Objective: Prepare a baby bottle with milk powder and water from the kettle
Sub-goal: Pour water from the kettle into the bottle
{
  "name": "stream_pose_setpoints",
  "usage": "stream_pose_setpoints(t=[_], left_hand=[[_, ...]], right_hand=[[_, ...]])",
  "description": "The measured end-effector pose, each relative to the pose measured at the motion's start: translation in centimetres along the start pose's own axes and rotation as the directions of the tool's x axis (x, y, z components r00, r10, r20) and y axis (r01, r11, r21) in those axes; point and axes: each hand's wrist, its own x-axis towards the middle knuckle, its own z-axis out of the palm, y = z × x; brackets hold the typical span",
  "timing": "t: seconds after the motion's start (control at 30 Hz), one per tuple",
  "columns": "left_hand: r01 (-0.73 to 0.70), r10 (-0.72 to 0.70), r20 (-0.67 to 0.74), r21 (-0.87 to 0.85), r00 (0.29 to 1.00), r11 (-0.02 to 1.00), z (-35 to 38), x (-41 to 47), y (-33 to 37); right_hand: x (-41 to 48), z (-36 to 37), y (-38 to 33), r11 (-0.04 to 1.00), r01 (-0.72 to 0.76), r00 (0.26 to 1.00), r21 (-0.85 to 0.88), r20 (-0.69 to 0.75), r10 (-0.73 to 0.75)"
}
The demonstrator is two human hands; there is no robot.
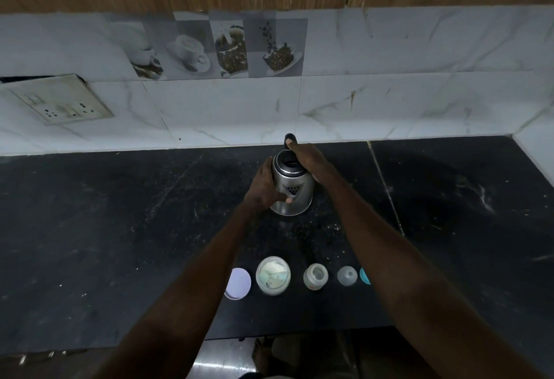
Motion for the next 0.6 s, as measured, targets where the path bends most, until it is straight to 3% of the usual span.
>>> stream_pose_setpoints(t=[0.27,0.6], left_hand=[[-0.008,0.008,0.008,0.011,1.0,1.0,-0.2,0.0,0.7],[-0.024,0.025,-0.021,0.042,0.999,0.999,0.0,0.1,-0.2]], right_hand=[[2.2,0.0,0.6,0.972,-0.06,0.997,0.225,0.065,0.046],[1.9,0.6,-0.1,0.977,-0.083,0.994,0.195,0.09,0.067]])
